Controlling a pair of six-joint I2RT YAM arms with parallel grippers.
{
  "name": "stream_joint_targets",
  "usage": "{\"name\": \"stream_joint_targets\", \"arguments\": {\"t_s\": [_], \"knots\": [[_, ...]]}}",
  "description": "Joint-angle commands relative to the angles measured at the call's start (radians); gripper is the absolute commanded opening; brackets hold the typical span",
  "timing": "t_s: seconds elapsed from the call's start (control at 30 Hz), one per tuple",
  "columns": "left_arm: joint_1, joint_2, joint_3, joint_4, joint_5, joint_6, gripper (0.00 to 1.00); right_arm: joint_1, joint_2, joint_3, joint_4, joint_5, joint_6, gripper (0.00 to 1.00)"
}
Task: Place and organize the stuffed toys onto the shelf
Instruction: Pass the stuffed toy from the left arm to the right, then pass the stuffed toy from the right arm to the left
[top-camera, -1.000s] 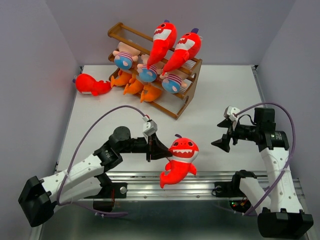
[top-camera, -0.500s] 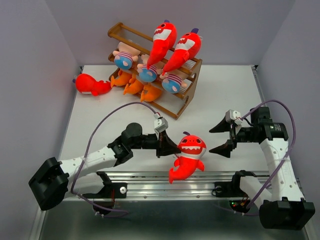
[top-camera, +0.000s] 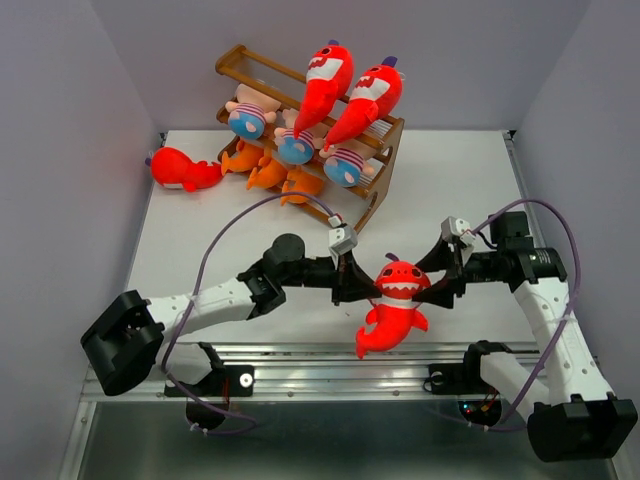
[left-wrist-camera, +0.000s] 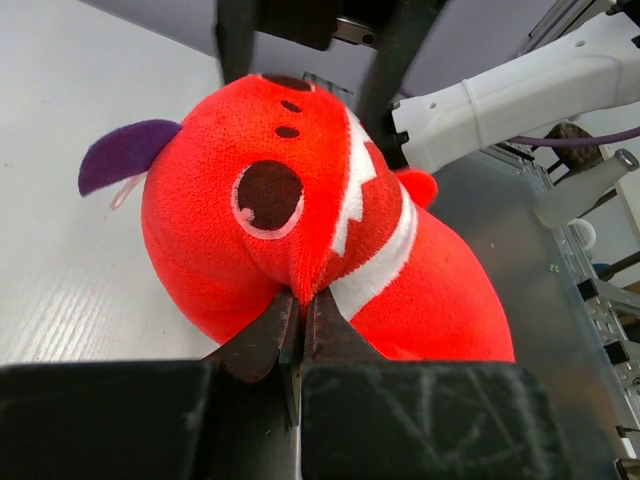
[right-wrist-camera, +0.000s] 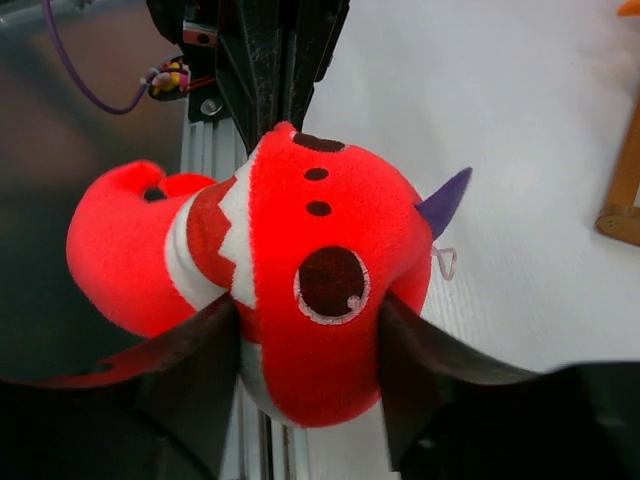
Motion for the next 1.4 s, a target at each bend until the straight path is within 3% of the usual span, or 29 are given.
{"name": "stream_joint_targets", "arguments": {"t_s": [0.0,0.07,0.1,0.2,0.27,0.3,0.37,0.4,0.53,0.6,0.63,0.9,1.37], "knots": [[-0.023,0.016,0.057,0.129,0.011,-0.008,0.0,0.021,-0.018,-0.003,0.107,-0.014,0.083,0.49],[-0.023,0.014,0.053,0.135,-0.001,-0.008,0.0,0.021,-0.022,-0.011,0.095,-0.006,0.077,0.36],[-0.024,0.007,0.05,0.137,-0.021,-0.007,0.0,0.021,-0.024,-0.013,0.093,0.0,0.078,0.18],[-0.023,-0.024,0.03,0.129,-0.077,0.005,0.0,0.021,-0.034,-0.011,0.087,0.009,0.104,0.09],[-0.024,-0.067,0.008,0.106,-0.116,0.015,0.13,0.021,-0.047,-0.011,0.113,0.02,0.174,0.05],[-0.023,-0.082,-0.001,0.098,-0.149,0.027,0.27,0.021,-0.053,-0.014,0.144,0.035,0.204,0.03],[-0.024,-0.119,-0.035,0.077,-0.188,0.038,0.44,0.021,-0.074,-0.02,0.185,0.057,0.297,0.01],[-0.023,-0.156,-0.045,0.069,-0.223,0.042,0.63,0.021,-0.082,-0.032,0.246,0.099,0.342,0.01],[-0.023,-0.26,-0.096,-0.004,-0.327,0.09,0.87,0.021,-0.11,-0.056,0.386,0.282,0.541,0.01],[-0.023,-0.322,-0.122,-0.053,-0.393,0.113,0.88,0.021,-0.096,-0.045,0.389,0.375,0.572,0.01],[-0.023,-0.34,-0.13,-0.073,-0.416,0.121,0.94,0.021,-0.087,-0.039,0.383,0.405,0.577,0.01],[-0.03,-0.428,-0.156,-0.222,-0.581,0.191,0.95,0.021,0.007,0.015,0.356,0.661,0.64,0.01],[-0.237,-0.259,-0.127,-0.242,-0.711,0.386,0.95,0.021,0.085,0.058,0.328,0.75,0.703,0.01]]}}
